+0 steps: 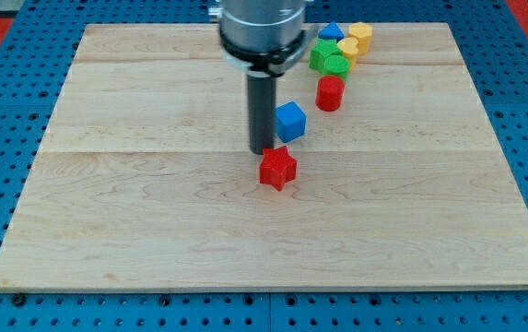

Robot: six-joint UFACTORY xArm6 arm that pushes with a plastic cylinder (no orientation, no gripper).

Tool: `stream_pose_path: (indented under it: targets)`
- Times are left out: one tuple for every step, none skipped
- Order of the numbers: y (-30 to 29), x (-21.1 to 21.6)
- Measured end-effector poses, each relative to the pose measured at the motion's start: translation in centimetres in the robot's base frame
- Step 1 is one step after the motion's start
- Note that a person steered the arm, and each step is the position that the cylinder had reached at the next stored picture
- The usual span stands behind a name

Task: Slide red star to the bottom center

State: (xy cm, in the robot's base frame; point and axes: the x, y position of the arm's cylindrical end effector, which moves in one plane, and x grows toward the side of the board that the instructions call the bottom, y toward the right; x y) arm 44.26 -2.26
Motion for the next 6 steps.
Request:
stream_pose_path:
  targets:
    - [0.9, 0.9]
    - [5.6, 0.8]
    - [6.2, 1.0]
    - [7.1, 1.3]
    - [8.6, 1.3]
    - [9.0, 1.8]
